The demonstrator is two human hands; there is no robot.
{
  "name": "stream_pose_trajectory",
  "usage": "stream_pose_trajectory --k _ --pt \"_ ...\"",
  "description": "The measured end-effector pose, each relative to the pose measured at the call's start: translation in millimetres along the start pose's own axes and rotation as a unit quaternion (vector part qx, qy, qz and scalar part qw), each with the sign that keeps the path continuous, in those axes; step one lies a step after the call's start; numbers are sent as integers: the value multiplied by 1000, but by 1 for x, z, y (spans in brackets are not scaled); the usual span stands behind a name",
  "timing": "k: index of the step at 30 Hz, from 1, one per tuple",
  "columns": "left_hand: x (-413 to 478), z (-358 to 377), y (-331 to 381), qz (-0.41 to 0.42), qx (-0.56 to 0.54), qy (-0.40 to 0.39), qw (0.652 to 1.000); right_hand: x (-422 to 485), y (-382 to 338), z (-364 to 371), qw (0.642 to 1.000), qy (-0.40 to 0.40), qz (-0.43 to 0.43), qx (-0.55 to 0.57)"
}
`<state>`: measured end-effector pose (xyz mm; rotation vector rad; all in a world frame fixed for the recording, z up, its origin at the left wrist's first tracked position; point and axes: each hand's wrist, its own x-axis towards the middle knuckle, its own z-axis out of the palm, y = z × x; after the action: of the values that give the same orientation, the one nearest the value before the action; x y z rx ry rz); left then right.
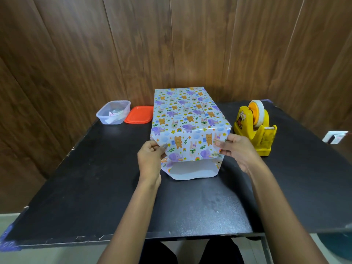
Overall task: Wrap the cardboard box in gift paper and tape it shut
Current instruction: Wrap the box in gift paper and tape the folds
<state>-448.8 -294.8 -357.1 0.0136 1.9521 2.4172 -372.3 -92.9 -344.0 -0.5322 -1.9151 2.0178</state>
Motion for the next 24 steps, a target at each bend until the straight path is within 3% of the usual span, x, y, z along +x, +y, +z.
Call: stream_pose_trajectory --k 7,12,16,21,24 --pt "8 3 -12 29 95 18 995 7 16 2 999 45 -29 -7" --pt "8 4 -29 2 93 3 996 9 31 10 996 84 -9 -11" --pt "10 9 -31 18 160 50 986 12 34 15 989 130 -30 -65" --pt "-1 15 -30 37 284 131 949 14 38 18 981 154 -37 -112" --pt "-6 14 -28 158 379 208 887 15 38 17 978 155 -43 -130"
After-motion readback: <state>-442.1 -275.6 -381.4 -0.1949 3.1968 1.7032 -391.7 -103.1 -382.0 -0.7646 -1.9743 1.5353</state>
